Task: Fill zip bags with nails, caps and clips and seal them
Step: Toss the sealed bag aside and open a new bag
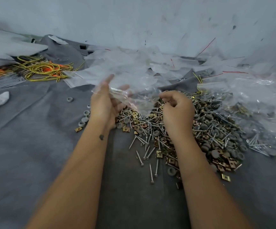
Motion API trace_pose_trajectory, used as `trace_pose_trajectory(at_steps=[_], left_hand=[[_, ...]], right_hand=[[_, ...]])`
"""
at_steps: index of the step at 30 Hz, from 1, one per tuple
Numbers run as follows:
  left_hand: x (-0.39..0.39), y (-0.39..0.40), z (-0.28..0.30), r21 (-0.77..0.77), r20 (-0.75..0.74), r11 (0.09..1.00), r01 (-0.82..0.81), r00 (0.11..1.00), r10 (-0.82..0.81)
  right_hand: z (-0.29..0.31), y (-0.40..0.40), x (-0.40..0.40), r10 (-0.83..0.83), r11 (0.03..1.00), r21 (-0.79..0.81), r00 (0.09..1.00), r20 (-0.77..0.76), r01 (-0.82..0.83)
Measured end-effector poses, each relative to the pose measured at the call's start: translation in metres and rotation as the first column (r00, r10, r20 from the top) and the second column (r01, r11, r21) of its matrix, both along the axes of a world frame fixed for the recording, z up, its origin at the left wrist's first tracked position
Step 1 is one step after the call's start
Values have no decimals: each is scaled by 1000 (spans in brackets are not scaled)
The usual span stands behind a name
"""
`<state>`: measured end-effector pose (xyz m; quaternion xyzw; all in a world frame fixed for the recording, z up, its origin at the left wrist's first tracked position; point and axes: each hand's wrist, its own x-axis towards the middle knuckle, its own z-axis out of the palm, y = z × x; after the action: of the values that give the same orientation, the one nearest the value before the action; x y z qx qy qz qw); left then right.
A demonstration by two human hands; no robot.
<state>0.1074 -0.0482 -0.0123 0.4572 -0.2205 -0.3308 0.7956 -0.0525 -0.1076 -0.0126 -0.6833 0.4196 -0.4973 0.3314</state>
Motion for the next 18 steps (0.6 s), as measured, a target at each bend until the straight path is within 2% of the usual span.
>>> trace_pose_trajectory(at_steps=[1, 2, 3, 4, 5, 6, 8, 9, 11, 12, 14, 18], left_hand=[[-2, 1, 2, -55, 81, 985, -166, 982, 170], [-2, 2, 5, -132, 215, 928, -347, 904, 369], [-2, 3, 7, -239, 372, 839, -489, 752, 544], [-1, 4, 7, -341, 502, 761, -552, 578, 643], [1, 3, 5, -395, 597, 722, -568, 438, 672], [-1, 1, 3, -393, 675, 732, -556, 367, 640], [-10, -2, -4, -281, 835, 857, -432, 330, 440], [-16, -3, -8, -204, 910, 918, -341, 278, 306], [-26, -7, -17, -11, 979, 980, -197, 200, 51], [-29, -8, -19, 59, 977, 984, -165, 211, -23], [-28, -8, -17, 62, 965, 983, -172, 261, -15], [-25, -3, -13, -65, 972, 979, -192, 212, 106]], right_hand=[[0, 1, -1, -68, 997, -44, 997, -23, 67], [1, 3, -2, -107, 991, -81, 994, -30, 104], [2, 4, -2, -108, 989, -102, 994, -20, 106], [2, 5, 0, -57, 994, -95, 998, 14, 58], [3, 6, 2, 40, 999, -37, 996, 86, -37], [5, 9, 5, 161, 981, 74, 968, 193, -178], [5, 14, 12, 327, 860, 258, 862, 387, -441], [3, 15, 15, 361, 823, 286, 840, 405, -492], [-1, 16, 18, 359, 849, 276, 876, 323, -450], [-3, 15, 18, 329, 873, 267, 897, 294, -408], [-4, 11, 16, 289, 879, 290, 906, 308, -379], [-1, 5, 12, 242, 863, 336, 893, 380, -377]])
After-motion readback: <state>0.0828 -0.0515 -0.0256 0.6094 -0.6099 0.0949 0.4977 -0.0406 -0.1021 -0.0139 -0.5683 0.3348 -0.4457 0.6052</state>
